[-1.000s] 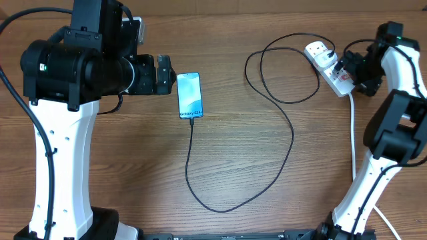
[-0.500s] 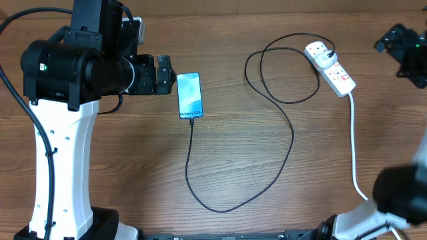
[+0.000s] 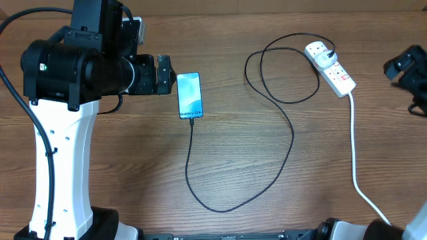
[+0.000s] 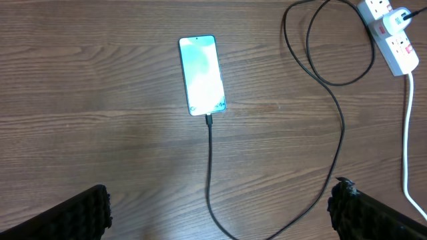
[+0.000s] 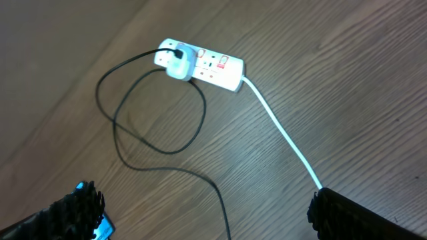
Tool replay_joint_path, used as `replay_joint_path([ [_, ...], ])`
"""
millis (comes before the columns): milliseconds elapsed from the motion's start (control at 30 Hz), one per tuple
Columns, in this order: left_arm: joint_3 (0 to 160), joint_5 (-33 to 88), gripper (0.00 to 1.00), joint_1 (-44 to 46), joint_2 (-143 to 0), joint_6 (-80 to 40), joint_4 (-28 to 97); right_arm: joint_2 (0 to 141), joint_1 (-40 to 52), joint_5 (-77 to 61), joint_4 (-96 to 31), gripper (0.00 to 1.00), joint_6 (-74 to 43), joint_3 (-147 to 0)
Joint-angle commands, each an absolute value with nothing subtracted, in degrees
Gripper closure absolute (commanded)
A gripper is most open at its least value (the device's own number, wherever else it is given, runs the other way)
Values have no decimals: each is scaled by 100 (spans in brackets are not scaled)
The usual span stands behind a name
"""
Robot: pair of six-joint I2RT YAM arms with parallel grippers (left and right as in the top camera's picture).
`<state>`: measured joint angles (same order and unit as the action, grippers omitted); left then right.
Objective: Plug charger to phone and switch on socket
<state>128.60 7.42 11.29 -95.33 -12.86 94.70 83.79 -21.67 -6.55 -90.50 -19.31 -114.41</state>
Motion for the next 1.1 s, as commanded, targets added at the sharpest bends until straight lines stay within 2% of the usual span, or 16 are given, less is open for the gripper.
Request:
replay_joint_path([
  [0,12835,703,0,1166,-9561,-1135,9448,7826,-1942,-613,-9043,0,-1953,-11201],
  [500,12835,703,0,1166,-9561,-1135,9448,5693,-150,-746,-8536,0,-3435,-8602],
  [1067,12835,703,0,1166,-9561,-1135,9445,5981,-32,-908,-8962,0,-3350,-8556],
])
